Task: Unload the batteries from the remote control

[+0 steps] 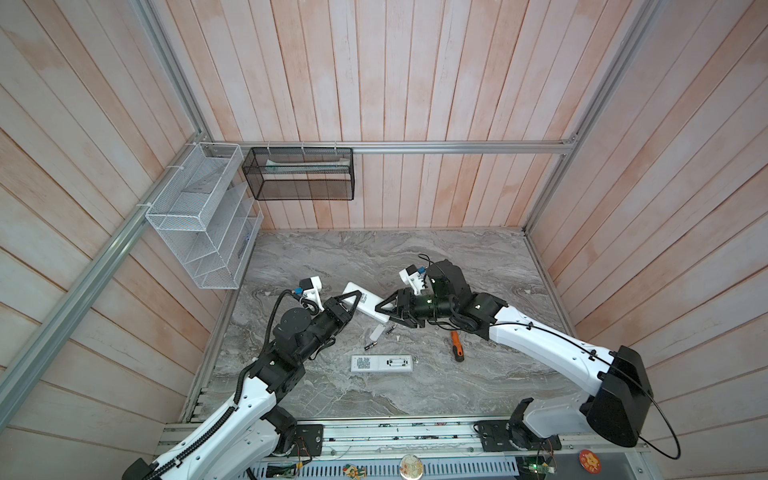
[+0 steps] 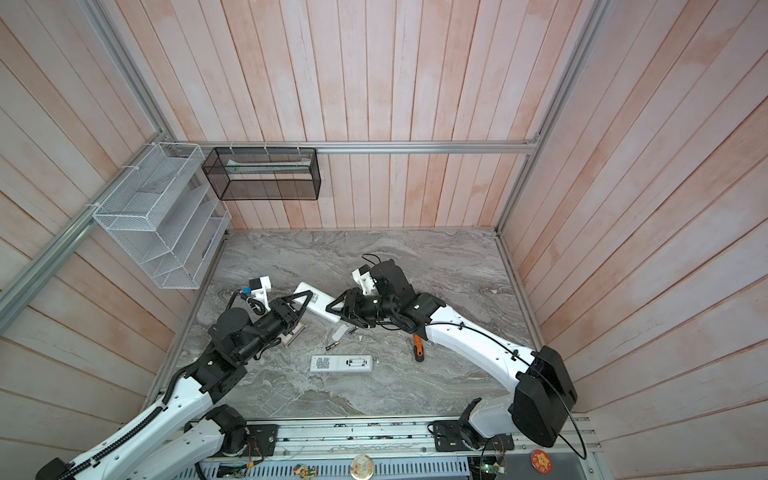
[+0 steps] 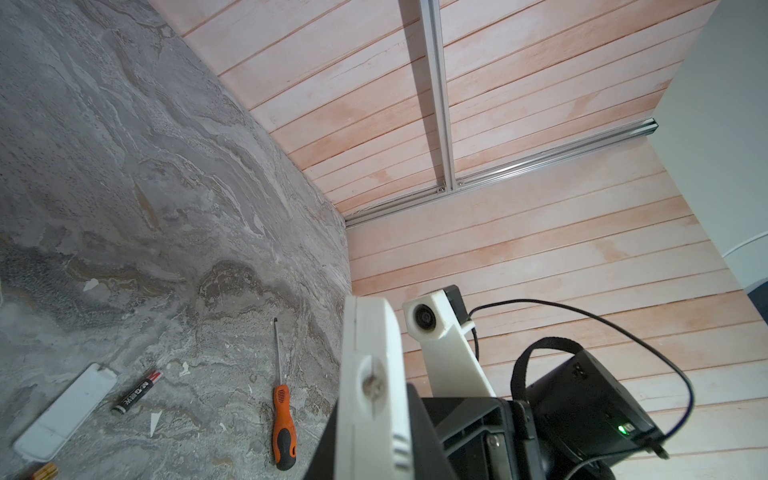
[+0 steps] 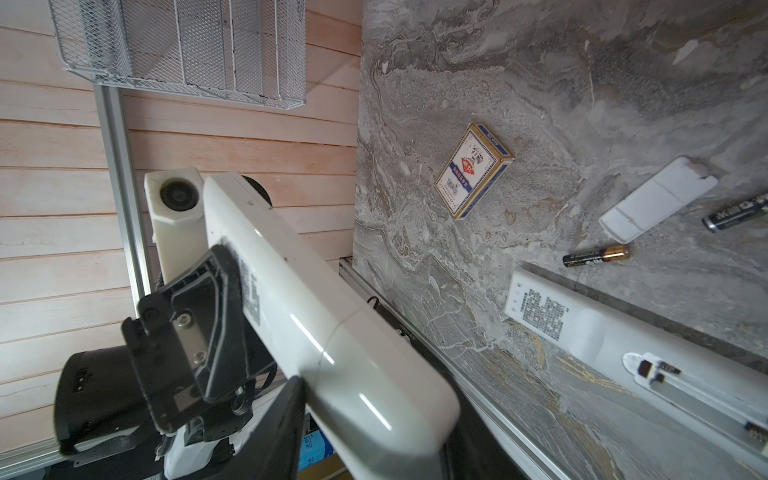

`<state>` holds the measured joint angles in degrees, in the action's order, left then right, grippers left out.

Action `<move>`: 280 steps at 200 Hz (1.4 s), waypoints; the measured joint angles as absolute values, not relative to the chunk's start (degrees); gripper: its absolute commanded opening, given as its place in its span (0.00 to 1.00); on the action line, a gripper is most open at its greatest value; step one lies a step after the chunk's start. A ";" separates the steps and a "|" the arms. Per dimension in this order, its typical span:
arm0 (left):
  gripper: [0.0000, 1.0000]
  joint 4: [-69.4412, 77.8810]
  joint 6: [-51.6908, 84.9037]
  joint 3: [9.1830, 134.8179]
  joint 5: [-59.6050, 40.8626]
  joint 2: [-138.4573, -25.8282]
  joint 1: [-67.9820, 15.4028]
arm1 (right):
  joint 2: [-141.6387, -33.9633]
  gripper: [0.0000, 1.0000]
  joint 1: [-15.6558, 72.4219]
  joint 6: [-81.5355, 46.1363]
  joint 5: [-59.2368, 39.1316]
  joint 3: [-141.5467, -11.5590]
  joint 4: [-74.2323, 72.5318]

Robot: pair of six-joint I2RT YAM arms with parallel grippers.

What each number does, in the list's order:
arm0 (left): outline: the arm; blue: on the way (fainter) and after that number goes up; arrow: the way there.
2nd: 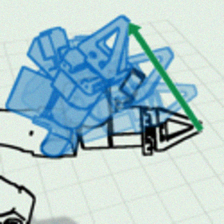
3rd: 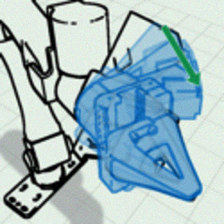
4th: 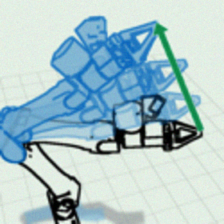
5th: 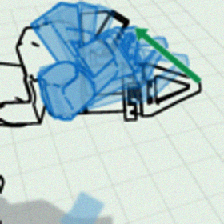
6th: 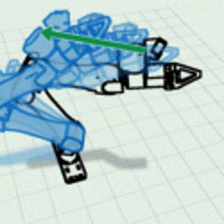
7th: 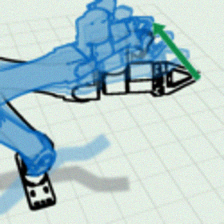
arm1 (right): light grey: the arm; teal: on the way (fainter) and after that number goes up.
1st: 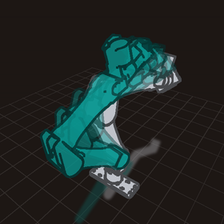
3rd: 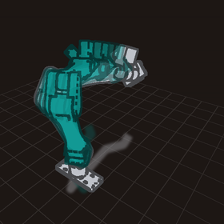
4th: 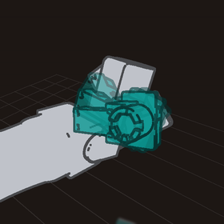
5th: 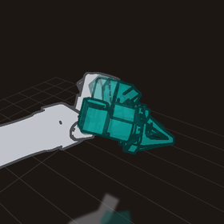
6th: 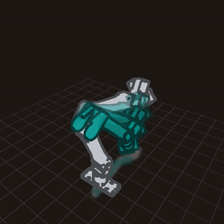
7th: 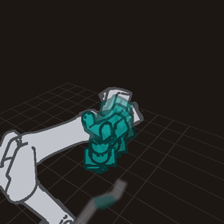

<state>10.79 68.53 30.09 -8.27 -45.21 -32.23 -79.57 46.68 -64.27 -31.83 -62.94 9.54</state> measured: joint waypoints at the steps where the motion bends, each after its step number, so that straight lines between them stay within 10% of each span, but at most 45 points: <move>1: 0.06 10.79 68.51 30.09 -8.25 -45.21 -32.23 | -79.57 0.47 46.68 -64.27 -31.86 -62.94 9.54; 92: 0.06 10.61 68.75 30.11 -6.96 -44.38 -32.42 | -77.95 0.32 46.39 -64.95 -32.05 -61.78 8.80; 152: 0.06 13.06 70.98 28.49 -7.09 -44.49 -32.77 | -77.76 0.52 46.46 -64.66 -32.03 -60.93 8.29; 280: 0.06 15.84 72.53 26.89 -7.05 -45.76 -33.04 | -75.00 0.50 46.30 -66.11 -31.33 -58.74 7.22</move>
<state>15.84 72.53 26.89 -7.05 -45.76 -33.04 -75.00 46.30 -66.11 -31.33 -58.74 7.22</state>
